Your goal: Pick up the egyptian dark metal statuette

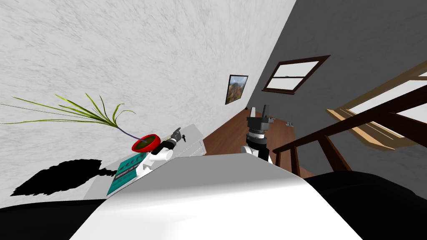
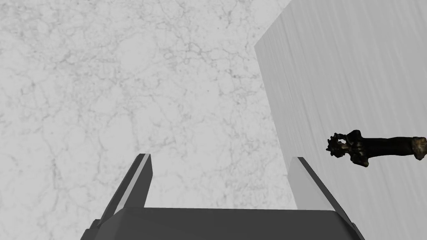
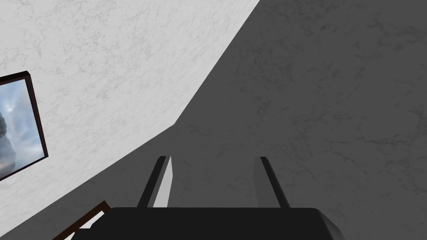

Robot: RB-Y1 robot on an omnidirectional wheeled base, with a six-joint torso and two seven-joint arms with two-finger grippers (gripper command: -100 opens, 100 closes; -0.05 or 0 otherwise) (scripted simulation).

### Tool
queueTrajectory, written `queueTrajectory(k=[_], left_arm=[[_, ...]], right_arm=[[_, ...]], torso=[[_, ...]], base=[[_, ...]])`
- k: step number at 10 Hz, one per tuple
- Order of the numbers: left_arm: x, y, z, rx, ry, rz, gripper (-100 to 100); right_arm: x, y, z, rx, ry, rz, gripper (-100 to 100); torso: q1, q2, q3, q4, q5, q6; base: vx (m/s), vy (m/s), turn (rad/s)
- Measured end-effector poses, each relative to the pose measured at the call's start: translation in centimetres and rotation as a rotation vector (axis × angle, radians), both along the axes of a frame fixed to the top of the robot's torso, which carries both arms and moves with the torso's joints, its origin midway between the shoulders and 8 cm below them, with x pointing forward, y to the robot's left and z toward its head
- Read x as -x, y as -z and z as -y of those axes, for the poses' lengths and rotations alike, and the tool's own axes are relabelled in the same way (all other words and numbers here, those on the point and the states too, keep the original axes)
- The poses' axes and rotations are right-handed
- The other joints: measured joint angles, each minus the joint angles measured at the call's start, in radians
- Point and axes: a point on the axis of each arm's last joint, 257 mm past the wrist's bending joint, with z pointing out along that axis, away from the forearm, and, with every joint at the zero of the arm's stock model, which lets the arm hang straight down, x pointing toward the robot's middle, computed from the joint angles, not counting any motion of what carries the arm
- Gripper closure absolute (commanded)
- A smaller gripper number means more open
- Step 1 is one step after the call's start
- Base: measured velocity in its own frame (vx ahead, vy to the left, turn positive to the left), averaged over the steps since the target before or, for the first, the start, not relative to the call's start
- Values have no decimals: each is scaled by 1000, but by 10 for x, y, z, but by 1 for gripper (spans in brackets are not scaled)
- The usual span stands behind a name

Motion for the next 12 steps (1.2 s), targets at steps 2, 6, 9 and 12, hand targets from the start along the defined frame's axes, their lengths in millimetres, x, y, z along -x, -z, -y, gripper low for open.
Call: queueTrajectory(k=[2,6,9,12], left_arm=[[4,21,-13,-23,-4,-73,-100],[23,56,-40,-76,-11,-214,-100],[43,86,-64,-132,-17,-341,-100],[56,106,-88,-179,-21,-444,-100]], right_arm=[[0,0,0,0,0,0,0],[0,0,0,0,0,0,0],[0,0,0,0,0,0,0],[0,0,0,0,0,0,0]], torso=[[0,0,0,0,0,0],[0,0,0,0,0,0],[-1,0,0,0,0,0],[-1,0,0,0,0,0]], base=[[12,-11,-45],[14,-13,-54],[17,-21,-97],[15,-24,-94]])
